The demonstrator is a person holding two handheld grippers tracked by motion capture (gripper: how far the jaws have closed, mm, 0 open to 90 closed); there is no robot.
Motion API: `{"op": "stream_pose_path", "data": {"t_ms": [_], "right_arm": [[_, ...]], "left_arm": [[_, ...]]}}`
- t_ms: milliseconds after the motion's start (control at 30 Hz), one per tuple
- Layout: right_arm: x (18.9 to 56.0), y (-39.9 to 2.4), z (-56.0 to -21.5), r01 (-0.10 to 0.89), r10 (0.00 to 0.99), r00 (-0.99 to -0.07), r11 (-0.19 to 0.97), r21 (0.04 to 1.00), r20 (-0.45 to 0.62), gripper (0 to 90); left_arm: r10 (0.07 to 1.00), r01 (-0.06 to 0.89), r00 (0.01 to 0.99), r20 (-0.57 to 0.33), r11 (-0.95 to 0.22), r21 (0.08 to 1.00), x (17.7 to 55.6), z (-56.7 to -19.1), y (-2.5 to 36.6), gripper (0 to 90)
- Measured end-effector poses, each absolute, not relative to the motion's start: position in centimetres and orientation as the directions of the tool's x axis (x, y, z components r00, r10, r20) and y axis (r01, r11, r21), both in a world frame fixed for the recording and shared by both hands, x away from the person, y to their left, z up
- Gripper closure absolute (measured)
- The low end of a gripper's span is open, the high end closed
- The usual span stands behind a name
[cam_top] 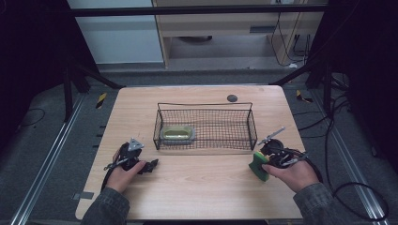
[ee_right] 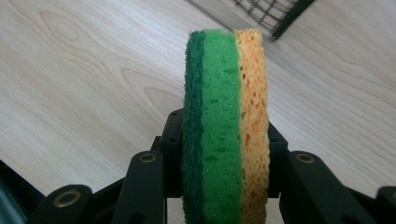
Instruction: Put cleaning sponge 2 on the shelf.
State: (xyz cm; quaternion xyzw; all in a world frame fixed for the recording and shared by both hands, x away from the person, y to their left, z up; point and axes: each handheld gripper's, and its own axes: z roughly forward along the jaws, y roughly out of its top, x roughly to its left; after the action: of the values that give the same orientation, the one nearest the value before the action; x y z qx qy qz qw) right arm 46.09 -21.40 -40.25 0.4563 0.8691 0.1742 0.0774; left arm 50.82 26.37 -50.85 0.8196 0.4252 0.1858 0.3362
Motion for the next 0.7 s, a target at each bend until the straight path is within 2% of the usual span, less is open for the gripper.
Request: {"op": "stream_pose_path", "data": {"t_ms": [433, 700], "right_arm": [[46.4, -25.2, -37.6, 0.758, 0.863, -0.506, 0.442, 0.48, 0.003, 63.8], [48.7, -25.6, -35.3, 0.74, 0.877, -0.48, 0.422, 0.523, -0.029, 63.9]], "left_arm": [[0.819, 0.57, 0.574, 0.019, -0.415, 0.709, 50.9, -50.9, 26.4, 0.0], [0.819, 0.57, 0.573, 0.019, -0.415, 0.709, 50.9, -50.8, 26.4, 0.0]]}}
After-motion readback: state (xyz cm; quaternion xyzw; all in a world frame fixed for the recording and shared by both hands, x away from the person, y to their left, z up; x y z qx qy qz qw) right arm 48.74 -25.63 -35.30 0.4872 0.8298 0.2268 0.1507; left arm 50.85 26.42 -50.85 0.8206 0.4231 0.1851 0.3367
